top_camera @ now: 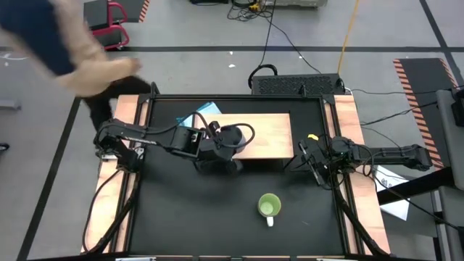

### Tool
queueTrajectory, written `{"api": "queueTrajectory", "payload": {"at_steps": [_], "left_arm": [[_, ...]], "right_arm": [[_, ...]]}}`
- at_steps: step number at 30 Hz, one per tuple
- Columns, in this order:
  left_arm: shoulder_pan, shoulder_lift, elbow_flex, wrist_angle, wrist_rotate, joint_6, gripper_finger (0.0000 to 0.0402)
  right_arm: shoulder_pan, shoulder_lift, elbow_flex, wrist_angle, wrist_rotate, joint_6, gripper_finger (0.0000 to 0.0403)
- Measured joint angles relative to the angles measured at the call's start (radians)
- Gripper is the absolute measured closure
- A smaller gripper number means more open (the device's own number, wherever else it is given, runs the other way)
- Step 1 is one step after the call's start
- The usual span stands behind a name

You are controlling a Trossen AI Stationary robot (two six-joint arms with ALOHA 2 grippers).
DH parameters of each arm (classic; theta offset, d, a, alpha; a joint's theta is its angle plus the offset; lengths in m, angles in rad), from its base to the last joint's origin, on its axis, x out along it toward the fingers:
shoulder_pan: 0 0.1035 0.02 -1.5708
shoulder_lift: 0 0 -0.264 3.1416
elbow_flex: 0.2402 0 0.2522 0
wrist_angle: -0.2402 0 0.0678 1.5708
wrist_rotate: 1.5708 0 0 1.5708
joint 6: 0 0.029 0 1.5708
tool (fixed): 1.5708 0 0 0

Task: Stack small to large cups/mugs on shelf
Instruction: Put the gray mug on the shelf

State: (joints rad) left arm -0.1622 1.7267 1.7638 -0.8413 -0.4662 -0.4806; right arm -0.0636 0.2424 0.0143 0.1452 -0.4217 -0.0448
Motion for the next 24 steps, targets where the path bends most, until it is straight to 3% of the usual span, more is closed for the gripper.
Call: {"api": "queueTrajectory", "payload": {"at_steps": [7,24], "left_arm": [[0.012,0.000,0.000,0.000,0.055,-0.027,0.0396],[0.010,0.002,0.000,-0.060,0.016,0.034,0.0396]], "right_arm": [[0.000,0.000,0.000,0.000,0.000,-0.002,0.0403],[0.000,0.000,0.000,0.000,0.000,-0.004,0.0403]]}}
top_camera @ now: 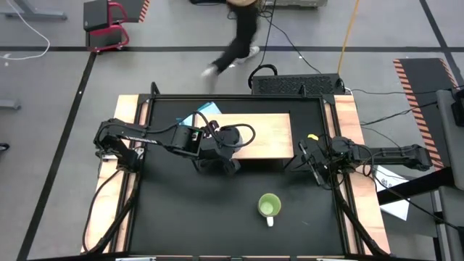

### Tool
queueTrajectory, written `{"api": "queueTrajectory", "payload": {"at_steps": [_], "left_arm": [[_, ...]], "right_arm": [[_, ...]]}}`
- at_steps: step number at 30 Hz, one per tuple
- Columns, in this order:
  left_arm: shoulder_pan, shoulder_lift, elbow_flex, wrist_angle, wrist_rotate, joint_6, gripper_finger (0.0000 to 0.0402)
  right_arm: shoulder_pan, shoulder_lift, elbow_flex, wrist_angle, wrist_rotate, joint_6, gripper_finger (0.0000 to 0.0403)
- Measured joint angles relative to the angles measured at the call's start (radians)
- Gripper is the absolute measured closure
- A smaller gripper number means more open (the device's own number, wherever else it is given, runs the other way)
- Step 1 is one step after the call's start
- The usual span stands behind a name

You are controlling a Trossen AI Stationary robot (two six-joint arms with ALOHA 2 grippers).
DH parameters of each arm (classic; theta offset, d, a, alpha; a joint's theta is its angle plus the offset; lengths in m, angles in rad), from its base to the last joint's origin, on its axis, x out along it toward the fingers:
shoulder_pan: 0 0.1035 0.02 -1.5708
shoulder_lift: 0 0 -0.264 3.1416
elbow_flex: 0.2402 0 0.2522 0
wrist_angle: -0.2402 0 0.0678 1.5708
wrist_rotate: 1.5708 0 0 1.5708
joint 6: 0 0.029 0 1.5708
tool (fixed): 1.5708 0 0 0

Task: Stack small to large cups/mugs on shelf
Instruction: Put the gray mug on the shelf

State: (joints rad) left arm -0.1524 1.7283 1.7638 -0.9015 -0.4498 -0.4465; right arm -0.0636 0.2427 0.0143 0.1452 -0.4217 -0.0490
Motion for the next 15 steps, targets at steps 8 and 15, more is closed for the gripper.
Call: {"api": "queueTrajectory", "payload": {"at_steps": [8,15], "left_arm": [[-0.002,0.000,0.000,-0.017,-0.004,0.013,0.0396],[-0.009,0.016,-0.001,-0.030,-0.003,-0.007,0.0396]], "right_arm": [[0.000,0.000,0.000,0.000,0.000,0.000,0.0403],[0.000,0.000,0.000,0.000,0.000,-0.001,0.0403]]}}
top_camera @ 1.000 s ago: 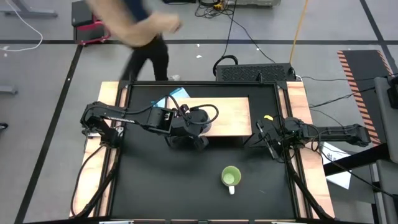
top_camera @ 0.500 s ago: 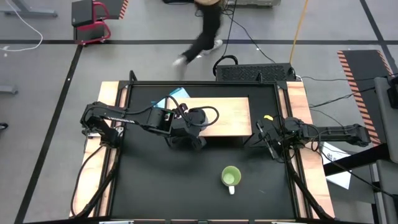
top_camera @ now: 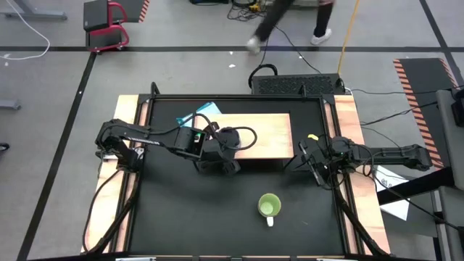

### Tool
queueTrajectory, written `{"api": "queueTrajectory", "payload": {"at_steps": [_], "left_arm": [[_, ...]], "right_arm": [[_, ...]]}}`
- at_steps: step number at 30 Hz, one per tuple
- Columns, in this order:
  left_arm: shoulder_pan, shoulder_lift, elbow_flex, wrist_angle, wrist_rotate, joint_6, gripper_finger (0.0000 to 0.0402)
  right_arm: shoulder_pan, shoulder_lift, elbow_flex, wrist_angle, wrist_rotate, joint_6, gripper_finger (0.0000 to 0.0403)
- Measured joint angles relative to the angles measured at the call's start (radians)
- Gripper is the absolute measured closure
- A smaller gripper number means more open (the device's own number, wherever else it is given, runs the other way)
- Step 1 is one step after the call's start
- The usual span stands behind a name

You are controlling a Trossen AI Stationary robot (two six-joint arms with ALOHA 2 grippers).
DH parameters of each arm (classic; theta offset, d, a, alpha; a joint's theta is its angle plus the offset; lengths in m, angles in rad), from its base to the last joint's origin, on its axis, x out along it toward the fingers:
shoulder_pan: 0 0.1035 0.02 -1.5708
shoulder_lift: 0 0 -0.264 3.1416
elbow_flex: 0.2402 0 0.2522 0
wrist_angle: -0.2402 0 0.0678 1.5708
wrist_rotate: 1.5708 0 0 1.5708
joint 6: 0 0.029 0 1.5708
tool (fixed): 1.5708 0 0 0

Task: Stack small to large cups/mugs on shelf
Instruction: Put the gray mug on the shelf

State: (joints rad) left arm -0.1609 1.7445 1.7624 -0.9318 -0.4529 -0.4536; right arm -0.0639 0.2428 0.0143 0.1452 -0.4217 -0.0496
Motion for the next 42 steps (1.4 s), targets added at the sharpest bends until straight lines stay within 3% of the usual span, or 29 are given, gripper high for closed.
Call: {"api": "queueTrajectory", "payload": {"at_steps": [33,42], "left_arm": [[0.030,0.054,0.001,-0.001,0.028,-0.001,0.0396],[0.086,0.051,0.003,-0.002,0.099,0.000,0.0396]], "right_arm": [[0.000,0.006,0.000,0.000,0.000,-0.005,0.0403],[0.000,0.006,0.000,0.000,0.000,-0.012,0.0403]]}}
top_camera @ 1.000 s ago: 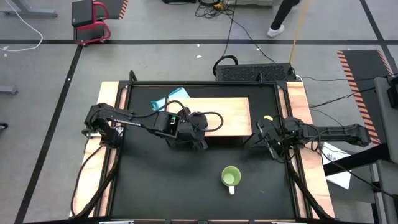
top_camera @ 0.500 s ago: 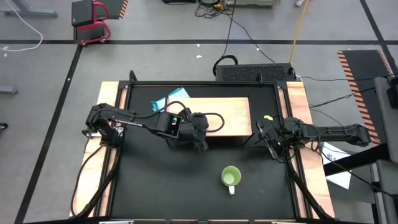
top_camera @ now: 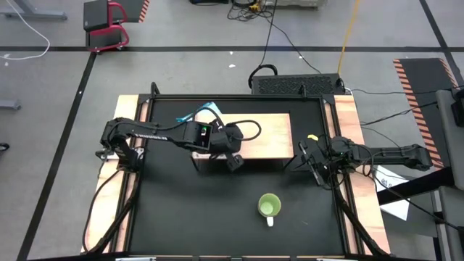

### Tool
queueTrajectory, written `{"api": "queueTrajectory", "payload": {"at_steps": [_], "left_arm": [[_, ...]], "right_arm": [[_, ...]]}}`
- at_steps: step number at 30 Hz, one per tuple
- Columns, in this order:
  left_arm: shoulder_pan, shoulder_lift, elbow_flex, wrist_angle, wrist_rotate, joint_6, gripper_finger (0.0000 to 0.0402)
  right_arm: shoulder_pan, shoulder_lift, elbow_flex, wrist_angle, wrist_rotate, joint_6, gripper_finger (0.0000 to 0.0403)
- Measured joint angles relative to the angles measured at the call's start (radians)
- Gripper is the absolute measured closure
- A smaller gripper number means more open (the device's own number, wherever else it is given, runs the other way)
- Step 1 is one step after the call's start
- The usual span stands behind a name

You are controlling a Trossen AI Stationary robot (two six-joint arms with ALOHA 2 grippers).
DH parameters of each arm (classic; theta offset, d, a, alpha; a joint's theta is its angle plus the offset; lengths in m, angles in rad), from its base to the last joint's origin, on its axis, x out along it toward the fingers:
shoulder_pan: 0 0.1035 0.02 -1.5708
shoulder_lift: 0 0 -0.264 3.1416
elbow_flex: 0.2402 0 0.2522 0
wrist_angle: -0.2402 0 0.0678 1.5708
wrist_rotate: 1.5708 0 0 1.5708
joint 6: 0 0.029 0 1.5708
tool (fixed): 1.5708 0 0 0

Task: Stack small to large cups/mugs on shelf
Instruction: Put the gray mug on the shelf

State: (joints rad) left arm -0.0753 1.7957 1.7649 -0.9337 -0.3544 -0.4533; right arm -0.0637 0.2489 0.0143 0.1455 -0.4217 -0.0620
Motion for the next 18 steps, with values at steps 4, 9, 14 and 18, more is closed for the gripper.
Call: {"api": "queueTrajectory", "payload": {"at_steps": [4,9,14,18], "left_arm": [[0.015,-0.001,0.000,-0.004,0.019,0.001,0.0396],[0.033,-0.001,0.000,-0.025,0.023,0.002,0.0396],[0.048,-0.001,0.000,-0.036,0.032,0.004,0.0396],[0.054,-0.001,0.001,-0.041,0.039,0.004,0.0396]], "right_arm": [[0.000,0.000,0.000,0.000,0.000,-0.006,0.0403],[0.000,0.000,0.000,0.000,0.000,-0.010,0.0403],[0.000,0.000,0.000,0.000,0.000,-0.010,0.0403],[0.000,0.000,0.000,0.000,0.000,-0.010,0.0403]]}}
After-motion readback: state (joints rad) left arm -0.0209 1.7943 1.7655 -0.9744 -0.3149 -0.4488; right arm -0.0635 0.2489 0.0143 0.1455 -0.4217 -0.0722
